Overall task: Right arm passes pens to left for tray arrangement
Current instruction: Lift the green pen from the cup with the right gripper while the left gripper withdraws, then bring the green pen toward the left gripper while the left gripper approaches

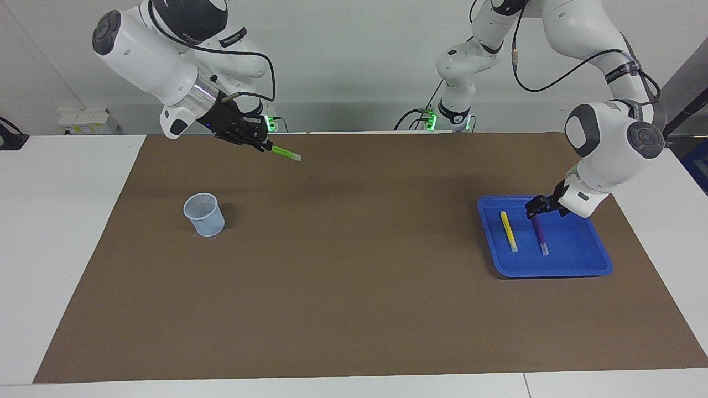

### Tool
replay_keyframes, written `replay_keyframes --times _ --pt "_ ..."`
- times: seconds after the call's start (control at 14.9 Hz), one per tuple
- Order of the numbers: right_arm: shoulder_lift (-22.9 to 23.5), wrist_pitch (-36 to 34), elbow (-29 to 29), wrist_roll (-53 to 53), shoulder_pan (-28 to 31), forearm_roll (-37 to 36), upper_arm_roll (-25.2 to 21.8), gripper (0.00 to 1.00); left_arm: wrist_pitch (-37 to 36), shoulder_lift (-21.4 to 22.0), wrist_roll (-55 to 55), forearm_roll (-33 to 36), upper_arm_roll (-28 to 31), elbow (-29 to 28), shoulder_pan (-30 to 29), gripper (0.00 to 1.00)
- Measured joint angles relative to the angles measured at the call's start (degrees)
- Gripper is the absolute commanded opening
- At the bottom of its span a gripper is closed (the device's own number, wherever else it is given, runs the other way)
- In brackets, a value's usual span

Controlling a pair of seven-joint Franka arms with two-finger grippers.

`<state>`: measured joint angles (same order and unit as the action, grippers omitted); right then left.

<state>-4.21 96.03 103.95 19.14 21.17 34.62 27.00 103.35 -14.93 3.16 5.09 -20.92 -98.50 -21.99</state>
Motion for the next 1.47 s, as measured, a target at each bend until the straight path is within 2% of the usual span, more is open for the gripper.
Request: replay_keyframes --times 0.27,0.6,0.8,1.14,1.27,1.47 --pt "-3.61 14.47 6.47 13.44 -6.07 6.26 0.08 0.0 -9.03 2.84 12.85 -5.03 -0.59 3.66 2.86 1.0" --pt "-6.23 29.12 11.33 28.28 -14.77 7.3 0.2 0.0 -11.87 7.88 39.26 -13.35 -0.9 3.8 8.26 1.0" --pt "-7.42 36.66 15.51 28.92 -17.31 12.42 0.2 0.0 -11.98 11.16 52.15 -19.61 -0.99 3.67 8.91 1.0" --pt "-10.45 40.81 20.57 23.52 -18.21 24.95 0.15 0.0 -10.91 15.04 68.25 -28.21 -1.02 2.75 9.92 1.0" --pt "-12.22 41.85 23.11 19.85 -18.21 29.15 0.11 0.0 -6.85 15.51 74.27 -30.65 -1.06 1.55 12.12 1.0" --pt "-13.49 44.99 24.88 19.22 -19.88 29.79 0.1 0.0 2.53 16.54 82.08 -31.62 -1.19 -2.12 17.77 1.0"
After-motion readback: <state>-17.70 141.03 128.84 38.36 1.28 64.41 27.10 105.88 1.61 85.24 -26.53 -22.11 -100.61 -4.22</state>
